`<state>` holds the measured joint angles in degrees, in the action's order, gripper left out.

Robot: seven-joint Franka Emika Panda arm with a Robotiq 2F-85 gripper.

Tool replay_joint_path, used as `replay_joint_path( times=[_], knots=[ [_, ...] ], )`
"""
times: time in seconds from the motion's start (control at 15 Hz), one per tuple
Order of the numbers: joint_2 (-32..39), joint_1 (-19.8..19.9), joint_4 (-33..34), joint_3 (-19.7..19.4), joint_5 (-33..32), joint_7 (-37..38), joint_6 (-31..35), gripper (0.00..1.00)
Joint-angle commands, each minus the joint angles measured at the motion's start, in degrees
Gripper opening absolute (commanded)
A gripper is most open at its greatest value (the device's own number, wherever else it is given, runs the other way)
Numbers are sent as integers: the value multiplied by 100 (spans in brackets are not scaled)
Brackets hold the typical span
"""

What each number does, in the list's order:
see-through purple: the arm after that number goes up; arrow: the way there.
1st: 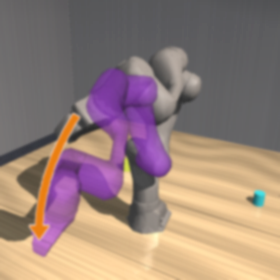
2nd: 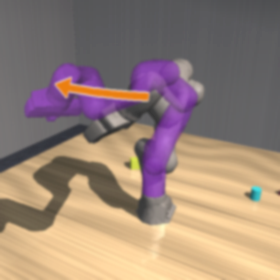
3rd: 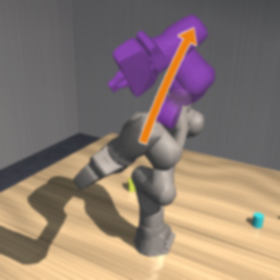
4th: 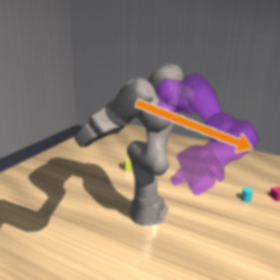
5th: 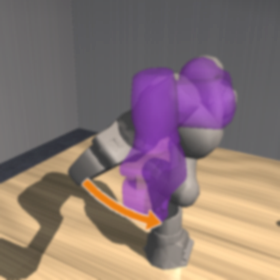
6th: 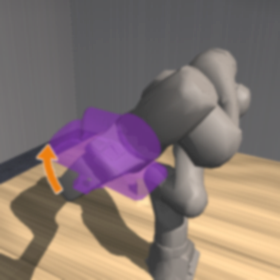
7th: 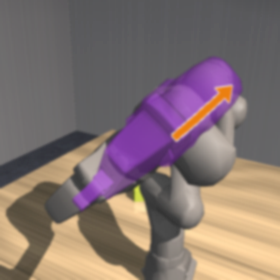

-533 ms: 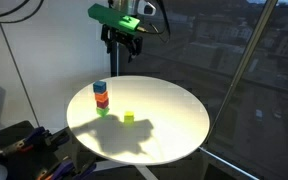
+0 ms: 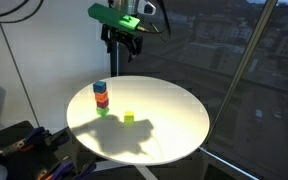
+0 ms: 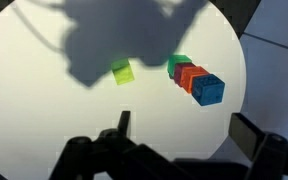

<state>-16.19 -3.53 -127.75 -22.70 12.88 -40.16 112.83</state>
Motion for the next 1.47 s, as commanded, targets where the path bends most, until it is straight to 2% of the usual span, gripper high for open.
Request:
replay_joint_path(
  times=[0.0,0.4,0.67,1.4],
  knots=[
    [41,325,16,293,96,-75,-34,100],
    [34,330,15,299,83,-62,3,100],
    [167,542,143,478,40,9,120,100],
    [1146,861,957,813,-226,172,969,100]
  ],
)
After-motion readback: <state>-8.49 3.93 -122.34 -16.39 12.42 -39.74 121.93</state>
